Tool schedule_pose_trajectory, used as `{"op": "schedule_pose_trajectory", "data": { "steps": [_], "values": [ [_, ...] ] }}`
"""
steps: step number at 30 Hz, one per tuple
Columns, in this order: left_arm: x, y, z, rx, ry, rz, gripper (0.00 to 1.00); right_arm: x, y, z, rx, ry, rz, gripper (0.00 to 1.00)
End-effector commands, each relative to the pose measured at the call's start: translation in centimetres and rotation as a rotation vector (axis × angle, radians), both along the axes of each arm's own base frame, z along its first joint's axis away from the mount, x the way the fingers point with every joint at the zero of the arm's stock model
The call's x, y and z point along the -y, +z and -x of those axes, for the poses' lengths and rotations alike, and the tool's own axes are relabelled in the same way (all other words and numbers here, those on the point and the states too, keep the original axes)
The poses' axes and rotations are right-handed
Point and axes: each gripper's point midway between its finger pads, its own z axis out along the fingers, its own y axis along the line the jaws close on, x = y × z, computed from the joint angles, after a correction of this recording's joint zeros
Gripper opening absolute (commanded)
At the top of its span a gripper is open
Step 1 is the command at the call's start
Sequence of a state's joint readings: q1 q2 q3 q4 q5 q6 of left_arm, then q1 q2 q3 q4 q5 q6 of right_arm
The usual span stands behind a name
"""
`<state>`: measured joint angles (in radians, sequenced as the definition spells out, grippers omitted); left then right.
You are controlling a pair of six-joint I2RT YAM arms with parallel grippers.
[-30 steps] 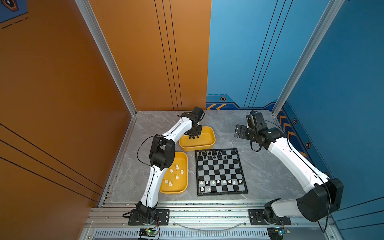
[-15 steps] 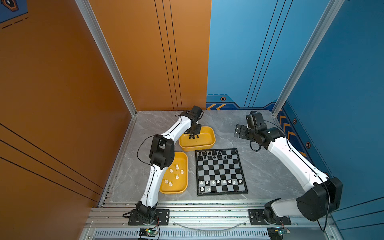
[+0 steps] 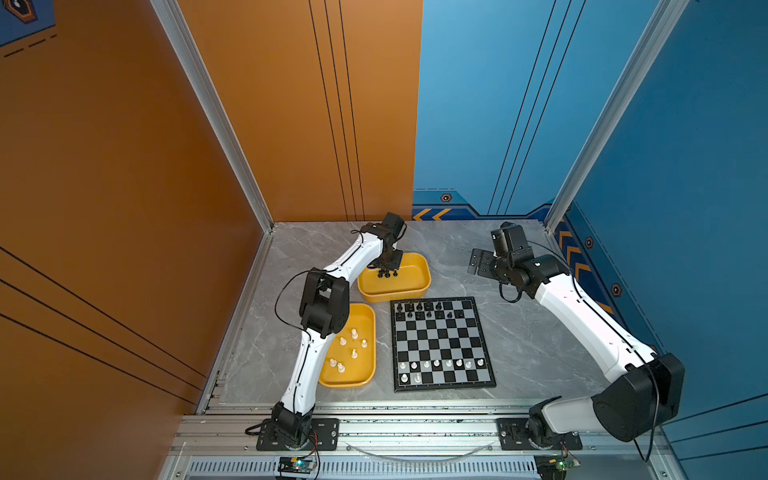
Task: Set up the chess pieces on the board
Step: 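Lower the left gripper and grasp a black pawn in the yellow tray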
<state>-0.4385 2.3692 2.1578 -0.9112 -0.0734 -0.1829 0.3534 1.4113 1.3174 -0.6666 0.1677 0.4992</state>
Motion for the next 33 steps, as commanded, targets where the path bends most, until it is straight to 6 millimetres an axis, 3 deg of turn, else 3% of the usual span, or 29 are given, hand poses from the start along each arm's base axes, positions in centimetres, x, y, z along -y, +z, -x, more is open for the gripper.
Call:
{"op": "schedule_pose_trajectory", "data": {
  "steps": [1,21,33],
  "values": [
    [-0.1,-0.91,0.28,-0.037,-0.012,-0.006,0.27,0.14,-0.6,0.41,-0.025,-0.012,0.007,1.0],
    [-0.34,-1.39,0.32,-0.05,-0.014,-0.012,0.19,0.21,-0.64,0.28,-0.025,-0.018,0.01,1.0],
    [-0.09,-1.1,0.43,-0.05,-0.027,-0.002,0.03,0.09,-0.47,0.22,-0.021,-0.022,0.001,1.0]
  ]
}}
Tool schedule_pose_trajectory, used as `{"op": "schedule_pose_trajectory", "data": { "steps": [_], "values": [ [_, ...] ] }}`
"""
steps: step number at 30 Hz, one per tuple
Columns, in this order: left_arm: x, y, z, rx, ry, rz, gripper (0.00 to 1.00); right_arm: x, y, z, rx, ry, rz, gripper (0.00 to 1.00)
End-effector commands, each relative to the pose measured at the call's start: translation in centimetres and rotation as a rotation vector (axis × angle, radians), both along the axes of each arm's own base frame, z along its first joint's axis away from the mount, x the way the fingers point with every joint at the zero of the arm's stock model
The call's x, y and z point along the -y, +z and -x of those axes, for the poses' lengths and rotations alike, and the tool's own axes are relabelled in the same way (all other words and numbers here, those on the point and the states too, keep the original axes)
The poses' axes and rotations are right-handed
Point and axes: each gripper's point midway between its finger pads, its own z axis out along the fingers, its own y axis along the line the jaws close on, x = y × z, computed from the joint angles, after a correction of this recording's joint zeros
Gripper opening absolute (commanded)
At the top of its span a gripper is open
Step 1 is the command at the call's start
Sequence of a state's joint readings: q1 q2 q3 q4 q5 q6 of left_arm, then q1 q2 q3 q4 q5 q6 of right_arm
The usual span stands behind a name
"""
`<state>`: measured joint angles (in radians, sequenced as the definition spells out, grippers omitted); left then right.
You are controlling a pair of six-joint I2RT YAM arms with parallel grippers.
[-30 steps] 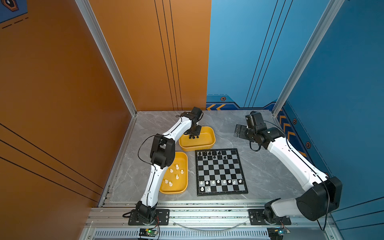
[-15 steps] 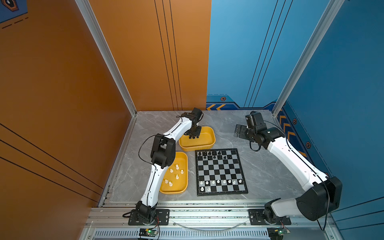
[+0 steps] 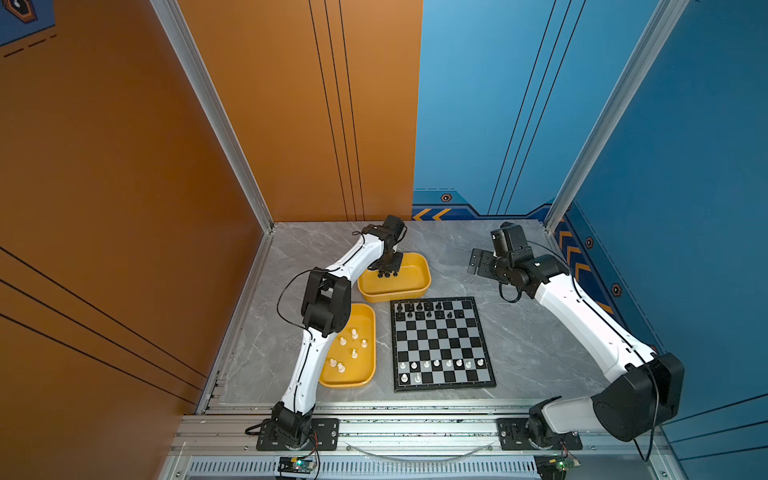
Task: Set up the chess pieces on the board
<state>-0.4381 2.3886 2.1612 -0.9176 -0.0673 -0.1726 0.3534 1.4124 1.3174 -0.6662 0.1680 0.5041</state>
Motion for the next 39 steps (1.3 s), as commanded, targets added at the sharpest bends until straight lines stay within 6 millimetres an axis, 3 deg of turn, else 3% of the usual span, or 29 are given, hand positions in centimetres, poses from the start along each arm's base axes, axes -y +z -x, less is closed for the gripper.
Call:
{"op": "schedule_pose_trajectory", "data": {
  "steps": [1,8,22,39],
  "values": [
    [-0.1,0.0,0.2,-0.026,-0.015,0.006,0.02,0.1,-0.4,0.2,-0.02,-0.018,0.003,1.0],
    [-0.1,1.3,0.2,-0.006,-0.02,0.017,0.0,-0.4,0.1,0.0,-0.008,-0.008,-0.002,1.0],
    [0.2,7.0,0.7,0.082,-0.033,0.052,0.0,-1.6,0.9,0.2,0.006,0.023,-0.002,1.0],
    [3.6,12.2,4.9,0.13,-0.099,0.124,0.0,-1.3,1.6,3.1,0.016,0.017,0.017,1.0]
  ]
}}
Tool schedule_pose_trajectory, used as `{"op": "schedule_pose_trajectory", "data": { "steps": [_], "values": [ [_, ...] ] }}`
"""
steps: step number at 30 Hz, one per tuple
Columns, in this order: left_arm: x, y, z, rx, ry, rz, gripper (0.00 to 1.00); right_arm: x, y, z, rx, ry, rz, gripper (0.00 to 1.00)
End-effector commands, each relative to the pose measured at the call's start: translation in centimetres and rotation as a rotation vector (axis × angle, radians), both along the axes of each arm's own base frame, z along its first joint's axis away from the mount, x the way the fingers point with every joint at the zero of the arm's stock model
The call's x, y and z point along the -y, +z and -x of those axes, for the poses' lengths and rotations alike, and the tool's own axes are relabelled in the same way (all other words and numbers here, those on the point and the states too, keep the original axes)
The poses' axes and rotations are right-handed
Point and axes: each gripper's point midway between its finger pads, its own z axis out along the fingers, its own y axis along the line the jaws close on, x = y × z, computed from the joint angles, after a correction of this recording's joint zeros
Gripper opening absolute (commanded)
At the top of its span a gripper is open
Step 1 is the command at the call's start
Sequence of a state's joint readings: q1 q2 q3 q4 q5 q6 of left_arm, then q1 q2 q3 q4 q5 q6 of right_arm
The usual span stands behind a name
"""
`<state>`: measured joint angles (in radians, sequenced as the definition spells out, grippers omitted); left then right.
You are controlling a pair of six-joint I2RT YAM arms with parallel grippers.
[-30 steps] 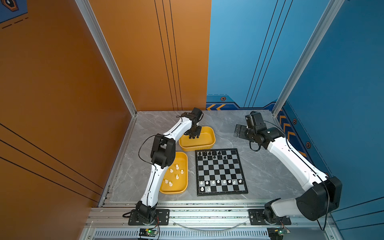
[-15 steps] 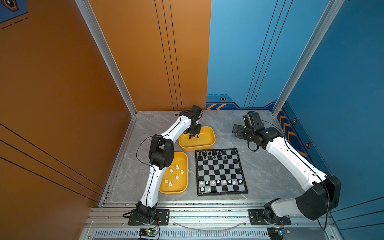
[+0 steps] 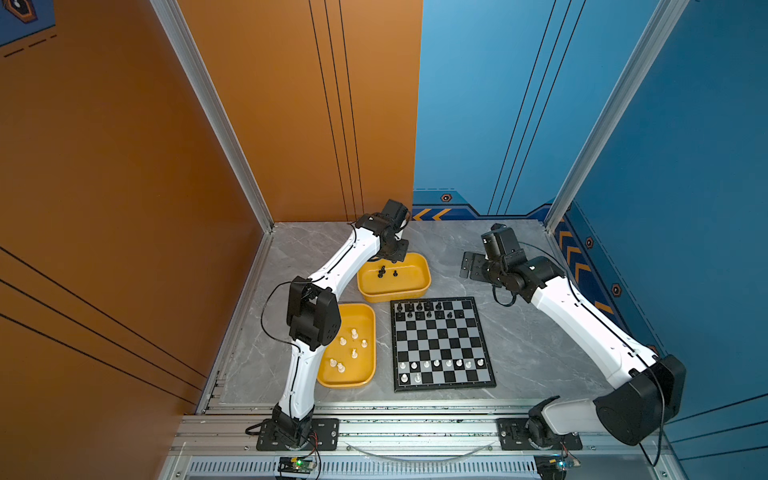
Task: Set up the chess pieces on the board
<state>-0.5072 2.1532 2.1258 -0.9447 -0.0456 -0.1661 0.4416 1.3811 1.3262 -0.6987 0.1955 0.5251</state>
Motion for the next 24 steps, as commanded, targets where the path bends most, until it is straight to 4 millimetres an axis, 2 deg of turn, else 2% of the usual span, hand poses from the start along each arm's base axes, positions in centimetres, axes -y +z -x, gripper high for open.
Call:
{"op": "schedule_pose_trajectory", "data": {
  "steps": [1,9,18,24],
  "values": [
    [0.8,1.8,2.1,-0.014,-0.023,0.035,0.0,1.3,0.5,1.8,0.003,-0.041,0.017,1.0],
    [3.5,2.8,5.0,-0.005,-0.091,0.04,0.0,3.1,0.7,5.0,0.005,-0.079,0.051,1.0],
    [7.6,2.0,8.0,-0.019,-0.178,0.031,0.0,5.3,0.8,8.7,0.016,-0.113,0.051,1.0],
    [9.5,2.0,9.1,-0.015,-0.214,0.03,0.0,6.4,0.7,10.6,0.02,-0.13,0.045,1.0]
  ]
}}
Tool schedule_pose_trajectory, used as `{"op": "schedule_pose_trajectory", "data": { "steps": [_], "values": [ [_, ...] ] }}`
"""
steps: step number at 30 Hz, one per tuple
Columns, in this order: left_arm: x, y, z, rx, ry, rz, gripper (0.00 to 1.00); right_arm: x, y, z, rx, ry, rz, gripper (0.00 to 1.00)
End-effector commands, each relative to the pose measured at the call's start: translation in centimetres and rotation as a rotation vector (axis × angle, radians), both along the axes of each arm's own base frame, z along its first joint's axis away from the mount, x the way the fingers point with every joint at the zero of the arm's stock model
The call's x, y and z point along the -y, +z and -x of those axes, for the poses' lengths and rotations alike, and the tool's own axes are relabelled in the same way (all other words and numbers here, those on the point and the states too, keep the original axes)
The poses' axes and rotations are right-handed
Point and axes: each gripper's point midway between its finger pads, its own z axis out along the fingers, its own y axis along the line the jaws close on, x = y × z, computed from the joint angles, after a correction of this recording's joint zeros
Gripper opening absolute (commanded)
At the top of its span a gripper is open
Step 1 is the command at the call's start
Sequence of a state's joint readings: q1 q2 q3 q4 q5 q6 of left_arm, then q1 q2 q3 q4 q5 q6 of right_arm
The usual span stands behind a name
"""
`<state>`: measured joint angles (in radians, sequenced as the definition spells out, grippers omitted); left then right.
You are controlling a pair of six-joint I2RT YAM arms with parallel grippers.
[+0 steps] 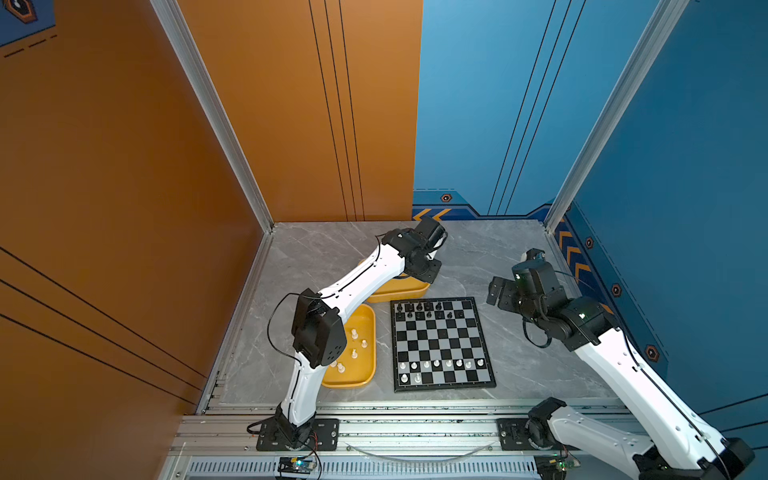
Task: Set up the chess pieces on the board
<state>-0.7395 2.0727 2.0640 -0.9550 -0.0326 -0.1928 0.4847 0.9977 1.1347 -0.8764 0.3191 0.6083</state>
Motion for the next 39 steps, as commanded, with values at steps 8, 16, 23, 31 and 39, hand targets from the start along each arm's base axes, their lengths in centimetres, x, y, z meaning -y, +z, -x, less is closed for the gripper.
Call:
{"op": "schedule_pose_trajectory", "data": {
  "steps": [8,16,23,31,39],
  "values": [
    [1.1,1.0,1.3,0.002,-0.003,0.015,0.0,1.6,-1.4,2.2,-0.039,-0.032,0.036,1.0],
    [1.1,1.1,1.6,0.007,0.001,0.01,0.0,1.0,-2.2,1.7,-0.074,-0.01,0.048,1.0],
    [1.3,1.0,1.8,0.0,-0.002,0.014,0.0,0.9,-2.6,1.4,-0.092,-0.011,0.047,1.0],
    [2.9,0.1,2.3,-0.018,-0.033,0.019,0.0,0.9,-2.9,1.2,-0.11,-0.008,0.043,1.0],
    [3.2,0.1,2.1,-0.016,-0.037,0.021,0.0,0.7,-3.5,0.9,-0.138,0.004,0.04,0.93]
  ]
}}
